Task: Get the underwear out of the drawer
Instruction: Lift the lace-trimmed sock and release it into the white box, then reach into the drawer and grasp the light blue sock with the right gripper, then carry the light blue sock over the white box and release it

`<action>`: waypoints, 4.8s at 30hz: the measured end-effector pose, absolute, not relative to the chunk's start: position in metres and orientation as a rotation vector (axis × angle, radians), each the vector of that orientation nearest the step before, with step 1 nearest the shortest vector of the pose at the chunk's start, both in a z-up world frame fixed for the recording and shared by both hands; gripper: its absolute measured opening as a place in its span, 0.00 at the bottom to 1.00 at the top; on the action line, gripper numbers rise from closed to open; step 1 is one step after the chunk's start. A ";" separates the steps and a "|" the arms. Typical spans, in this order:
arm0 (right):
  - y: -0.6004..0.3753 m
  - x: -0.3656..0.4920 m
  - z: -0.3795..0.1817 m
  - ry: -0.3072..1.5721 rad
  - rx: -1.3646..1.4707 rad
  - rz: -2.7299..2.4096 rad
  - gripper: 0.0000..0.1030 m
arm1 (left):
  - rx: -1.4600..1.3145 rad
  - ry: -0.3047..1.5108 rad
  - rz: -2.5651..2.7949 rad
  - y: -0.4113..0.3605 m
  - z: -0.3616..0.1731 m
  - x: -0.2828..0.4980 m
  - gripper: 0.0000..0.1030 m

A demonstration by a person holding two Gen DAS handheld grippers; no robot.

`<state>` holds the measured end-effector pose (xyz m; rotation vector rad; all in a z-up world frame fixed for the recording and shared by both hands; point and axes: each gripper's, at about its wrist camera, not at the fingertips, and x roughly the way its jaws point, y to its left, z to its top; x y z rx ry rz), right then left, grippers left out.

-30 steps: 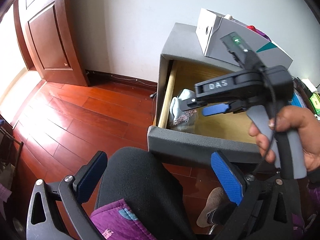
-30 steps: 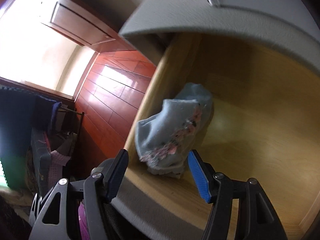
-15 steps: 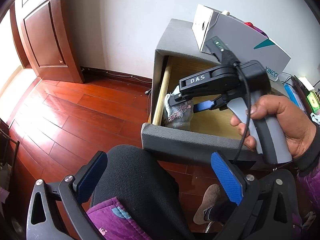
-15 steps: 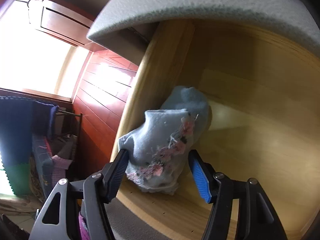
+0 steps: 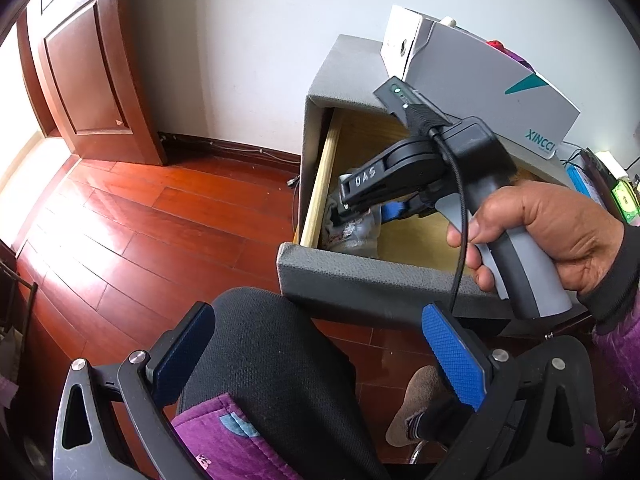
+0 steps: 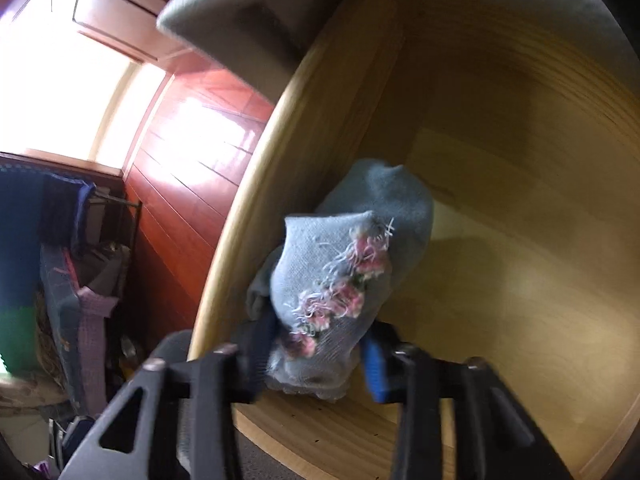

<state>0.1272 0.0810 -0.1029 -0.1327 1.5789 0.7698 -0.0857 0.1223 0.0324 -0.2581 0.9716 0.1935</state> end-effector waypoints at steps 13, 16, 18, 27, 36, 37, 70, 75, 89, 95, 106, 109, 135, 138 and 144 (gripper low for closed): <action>0.015 0.110 -0.059 1.410 -0.045 0.755 0.15 | -0.208 0.967 0.192 0.112 0.031 -0.086 1.00; -0.012 0.102 -0.048 1.364 0.002 0.725 0.15 | -0.188 0.964 0.189 0.108 0.031 -0.087 1.00; -0.035 0.096 -0.038 1.326 0.047 0.706 0.15 | -0.179 0.963 0.185 0.107 0.031 -0.087 1.00; -0.112 0.068 0.008 1.177 0.141 0.637 0.15 | -0.082 0.931 0.158 0.086 0.036 -0.086 1.00; -0.139 0.053 0.070 1.044 0.169 0.638 0.15 | -0.089 0.901 0.131 0.078 0.051 -0.072 1.00; -0.138 0.052 0.076 1.032 0.164 0.637 0.15 | -0.078 0.900 0.135 0.078 0.050 -0.072 1.00; -0.039 0.329 0.161 0.996 0.119 0.503 0.18 | -0.053 0.857 0.096 0.077 0.054 -0.071 1.00; -0.039 0.340 0.141 1.005 0.094 0.455 0.30 | -0.050 0.861 0.100 0.078 0.053 -0.069 1.00; -0.072 0.188 0.173 0.791 0.238 0.848 0.47 | -0.083 0.877 0.117 0.084 0.051 -0.069 1.00; -0.013 0.097 0.070 1.117 -0.071 0.831 0.47 | -0.097 0.886 0.143 0.088 0.051 -0.070 1.00; 0.054 0.122 -0.046 1.438 -0.189 0.627 0.47 | -0.122 0.872 0.211 0.106 0.057 -0.075 1.00; 0.064 0.126 -0.061 1.477 -0.230 0.592 0.47 | -0.134 0.890 0.211 0.109 0.053 -0.073 1.00; 0.043 0.092 -0.079 1.403 -0.257 0.656 0.32 | -0.124 0.885 0.188 0.105 0.053 -0.072 1.00; 0.016 0.080 -0.050 1.334 -0.159 0.679 0.32 | -0.122 0.891 0.182 0.103 0.052 -0.071 1.00; -0.037 0.054 0.006 1.217 -0.015 0.683 0.32 | -0.101 0.894 0.178 0.097 0.050 -0.072 1.00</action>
